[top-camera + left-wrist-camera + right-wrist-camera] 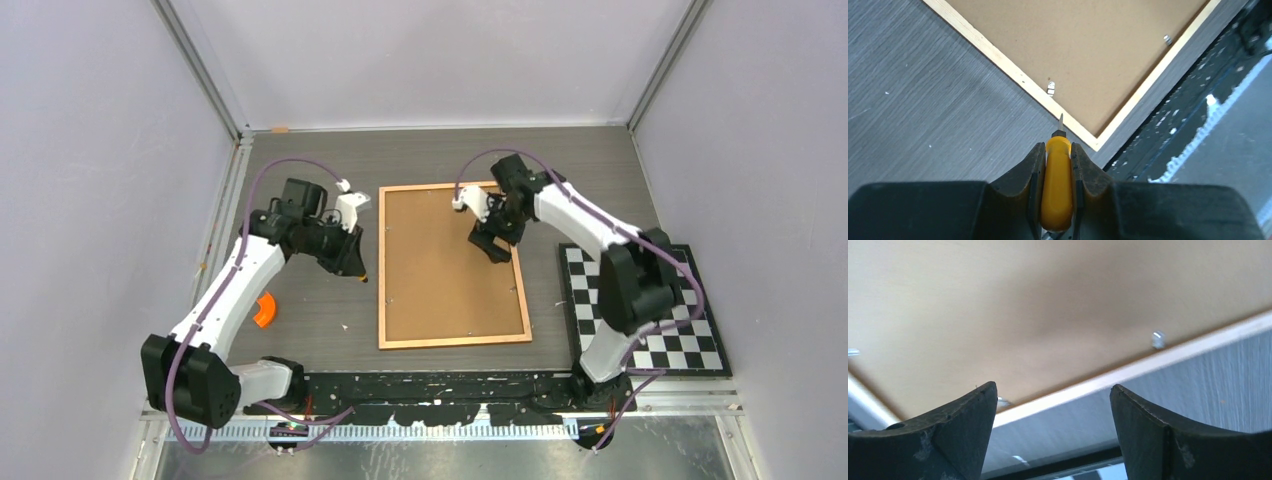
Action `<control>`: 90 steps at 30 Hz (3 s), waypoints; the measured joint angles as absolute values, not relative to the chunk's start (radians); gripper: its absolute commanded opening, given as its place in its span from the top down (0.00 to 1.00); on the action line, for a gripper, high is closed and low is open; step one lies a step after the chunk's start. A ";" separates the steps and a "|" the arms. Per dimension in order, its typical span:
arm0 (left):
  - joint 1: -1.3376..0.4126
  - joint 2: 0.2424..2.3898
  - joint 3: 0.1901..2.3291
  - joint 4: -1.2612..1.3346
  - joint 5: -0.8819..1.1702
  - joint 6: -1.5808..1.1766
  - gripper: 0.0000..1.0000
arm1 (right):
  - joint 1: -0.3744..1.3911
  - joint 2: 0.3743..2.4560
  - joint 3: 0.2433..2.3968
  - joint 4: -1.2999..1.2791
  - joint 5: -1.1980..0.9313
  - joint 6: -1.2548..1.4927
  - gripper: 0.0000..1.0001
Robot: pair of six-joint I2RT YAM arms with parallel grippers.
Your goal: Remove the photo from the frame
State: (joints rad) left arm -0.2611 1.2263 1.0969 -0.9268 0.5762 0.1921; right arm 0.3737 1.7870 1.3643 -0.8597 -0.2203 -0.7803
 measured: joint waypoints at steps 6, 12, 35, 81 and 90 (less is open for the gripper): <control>-0.363 1.224 1.017 -0.838 0.455 0.246 1.00 | 0.629 1.517 1.176 -0.808 -0.320 -0.675 0.13; -0.417 1.218 0.973 -0.757 0.402 0.241 1.00 | 0.787 1.443 0.989 -0.751 -0.334 -0.583 0.14; -0.236 1.132 0.943 -0.630 0.485 0.139 1.00 | 0.961 1.557 0.882 -0.523 -0.170 -0.486 0.38; -0.523 1.305 0.882 -0.461 0.116 0.353 1.00 | 0.782 1.482 0.815 -0.549 -0.202 -0.540 0.50; -0.562 1.305 0.879 -0.471 0.098 0.400 1.00 | 0.783 1.491 0.824 -0.562 -0.211 -0.540 0.58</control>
State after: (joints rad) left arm -0.5621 1.3048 0.8787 -0.4706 0.0978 0.3996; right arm 0.7826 1.4906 0.8242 -0.5621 -0.2108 -0.5396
